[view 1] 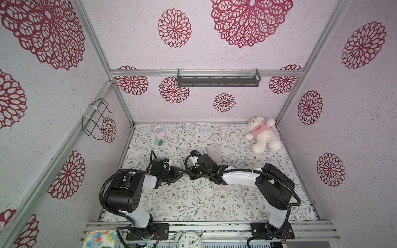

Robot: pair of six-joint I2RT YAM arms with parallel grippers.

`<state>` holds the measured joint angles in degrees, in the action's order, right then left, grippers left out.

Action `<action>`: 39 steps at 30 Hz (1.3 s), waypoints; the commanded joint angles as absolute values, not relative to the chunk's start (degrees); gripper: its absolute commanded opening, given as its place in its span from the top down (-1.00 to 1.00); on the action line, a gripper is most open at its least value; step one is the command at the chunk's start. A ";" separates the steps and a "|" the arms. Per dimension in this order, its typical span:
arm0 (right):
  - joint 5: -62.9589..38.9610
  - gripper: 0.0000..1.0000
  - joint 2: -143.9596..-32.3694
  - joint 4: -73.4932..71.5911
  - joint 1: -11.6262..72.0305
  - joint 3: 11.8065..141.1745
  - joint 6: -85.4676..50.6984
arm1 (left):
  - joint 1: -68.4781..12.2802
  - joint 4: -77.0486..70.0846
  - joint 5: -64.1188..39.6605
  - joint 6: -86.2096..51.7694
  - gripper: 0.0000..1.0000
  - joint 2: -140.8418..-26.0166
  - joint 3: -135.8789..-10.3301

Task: Wrap wine bottles in bubble wrap
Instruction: Tear off the tape using the Tape Cutter.

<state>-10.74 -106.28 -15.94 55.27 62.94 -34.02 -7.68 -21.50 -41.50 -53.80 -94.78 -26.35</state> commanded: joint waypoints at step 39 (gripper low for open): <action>-11.94 1.00 -101.47 -20.61 59.21 53.38 -40.33 | -9.14 -31.48 -32.61 -64.04 0.77 -109.73 -32.49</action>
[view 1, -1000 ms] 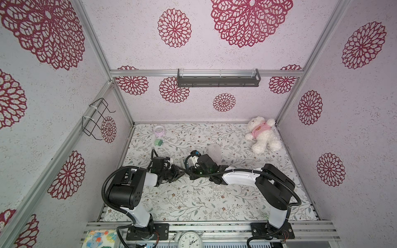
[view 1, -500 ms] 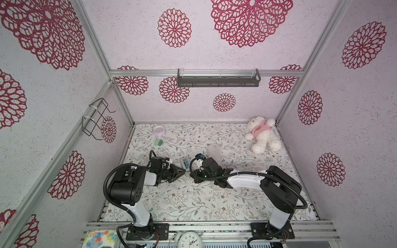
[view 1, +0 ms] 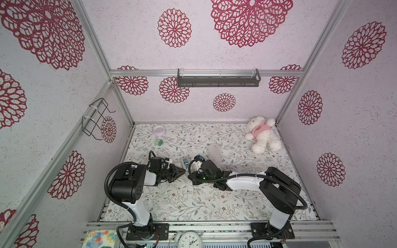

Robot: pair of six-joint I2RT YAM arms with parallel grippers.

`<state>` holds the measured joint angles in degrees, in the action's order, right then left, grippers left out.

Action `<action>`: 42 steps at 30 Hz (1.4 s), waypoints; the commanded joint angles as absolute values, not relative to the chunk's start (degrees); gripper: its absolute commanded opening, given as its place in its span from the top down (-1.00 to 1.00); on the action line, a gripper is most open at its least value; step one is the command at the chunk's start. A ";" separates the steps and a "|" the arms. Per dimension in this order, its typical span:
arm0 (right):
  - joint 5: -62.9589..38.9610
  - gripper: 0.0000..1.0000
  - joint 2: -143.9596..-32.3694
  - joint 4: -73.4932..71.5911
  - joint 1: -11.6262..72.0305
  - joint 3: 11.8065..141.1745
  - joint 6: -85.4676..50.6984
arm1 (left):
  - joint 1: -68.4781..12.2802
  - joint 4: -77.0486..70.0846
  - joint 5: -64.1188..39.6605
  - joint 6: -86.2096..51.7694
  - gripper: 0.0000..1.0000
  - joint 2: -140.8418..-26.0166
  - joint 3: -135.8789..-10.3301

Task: Wrap wine bottles in bubble wrap
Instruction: Tear off the tape using the Tape Cutter.

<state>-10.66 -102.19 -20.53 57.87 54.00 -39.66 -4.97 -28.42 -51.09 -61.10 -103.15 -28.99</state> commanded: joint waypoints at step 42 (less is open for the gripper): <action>13.42 1.00 -107.27 10.40 67.59 66.97 -15.05 | -8.44 -30.02 -34.38 -63.06 0.57 -113.17 -35.07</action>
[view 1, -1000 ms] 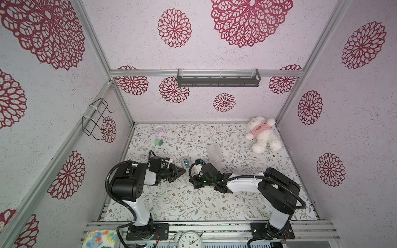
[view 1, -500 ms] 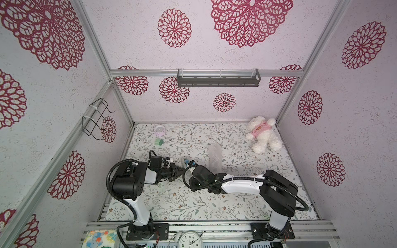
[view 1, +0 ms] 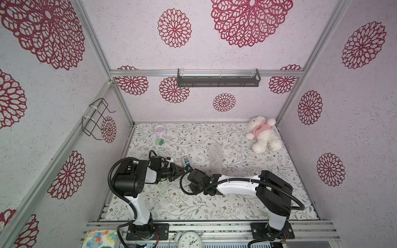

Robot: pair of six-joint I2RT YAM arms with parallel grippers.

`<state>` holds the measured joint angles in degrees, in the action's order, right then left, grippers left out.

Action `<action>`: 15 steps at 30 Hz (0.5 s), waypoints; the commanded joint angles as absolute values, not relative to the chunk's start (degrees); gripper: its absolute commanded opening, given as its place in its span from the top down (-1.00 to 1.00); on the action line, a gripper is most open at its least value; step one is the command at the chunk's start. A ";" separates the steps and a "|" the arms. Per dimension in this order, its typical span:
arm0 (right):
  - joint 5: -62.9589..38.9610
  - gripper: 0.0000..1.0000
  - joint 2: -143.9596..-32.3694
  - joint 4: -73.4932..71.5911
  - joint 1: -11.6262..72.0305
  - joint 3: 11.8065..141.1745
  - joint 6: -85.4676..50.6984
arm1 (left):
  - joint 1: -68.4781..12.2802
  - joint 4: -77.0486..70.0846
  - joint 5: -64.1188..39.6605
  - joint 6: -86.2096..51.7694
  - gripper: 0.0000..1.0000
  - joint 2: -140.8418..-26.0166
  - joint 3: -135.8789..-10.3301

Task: Wrap wine bottles in bubble wrap
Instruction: Tear off the tape using the Tape Cutter.

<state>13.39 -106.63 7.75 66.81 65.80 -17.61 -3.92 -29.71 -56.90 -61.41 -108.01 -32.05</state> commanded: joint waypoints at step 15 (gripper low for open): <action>8.93 1.00 -106.15 1.19 66.45 62.63 -16.23 | -6.66 -27.27 -38.50 -63.70 0.27 -97.82 -26.94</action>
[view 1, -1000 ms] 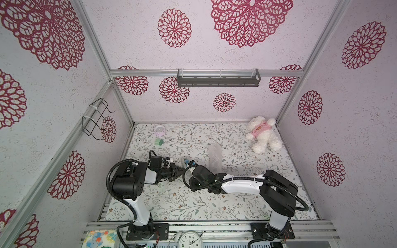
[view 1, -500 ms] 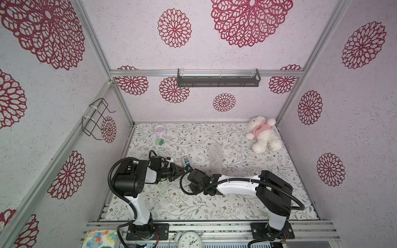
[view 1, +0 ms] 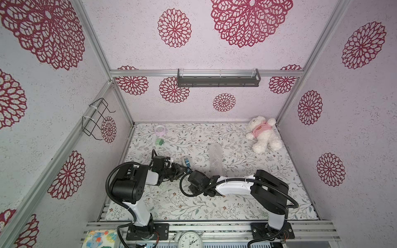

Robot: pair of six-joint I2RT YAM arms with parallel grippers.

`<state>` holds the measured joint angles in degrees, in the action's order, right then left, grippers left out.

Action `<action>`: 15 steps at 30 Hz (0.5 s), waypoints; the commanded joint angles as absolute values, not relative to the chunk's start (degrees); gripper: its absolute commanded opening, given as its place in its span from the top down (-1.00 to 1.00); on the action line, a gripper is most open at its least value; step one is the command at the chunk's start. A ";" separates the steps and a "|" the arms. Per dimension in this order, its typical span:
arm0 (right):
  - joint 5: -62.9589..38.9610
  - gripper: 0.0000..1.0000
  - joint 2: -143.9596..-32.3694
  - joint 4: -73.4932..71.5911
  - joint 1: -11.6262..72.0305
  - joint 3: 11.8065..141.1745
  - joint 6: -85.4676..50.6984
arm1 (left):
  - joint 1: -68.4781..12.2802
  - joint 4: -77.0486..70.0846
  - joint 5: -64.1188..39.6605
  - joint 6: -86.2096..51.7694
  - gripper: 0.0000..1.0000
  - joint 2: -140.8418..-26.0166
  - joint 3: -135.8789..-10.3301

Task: Wrap wine bottles in bubble wrap
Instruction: Tear off the tape using the Tape Cutter.

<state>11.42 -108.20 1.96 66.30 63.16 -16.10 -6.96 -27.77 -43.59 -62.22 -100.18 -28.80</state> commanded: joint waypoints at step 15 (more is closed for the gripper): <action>6.17 1.00 -103.78 -4.41 64.86 57.92 -18.63 | -14.06 -26.02 -37.69 -68.69 0.33 -84.98 -23.27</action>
<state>7.75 -106.56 -4.89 64.75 58.48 -17.61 -12.27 -25.80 -38.92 -66.32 -85.82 -22.98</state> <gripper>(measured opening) 0.044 0.336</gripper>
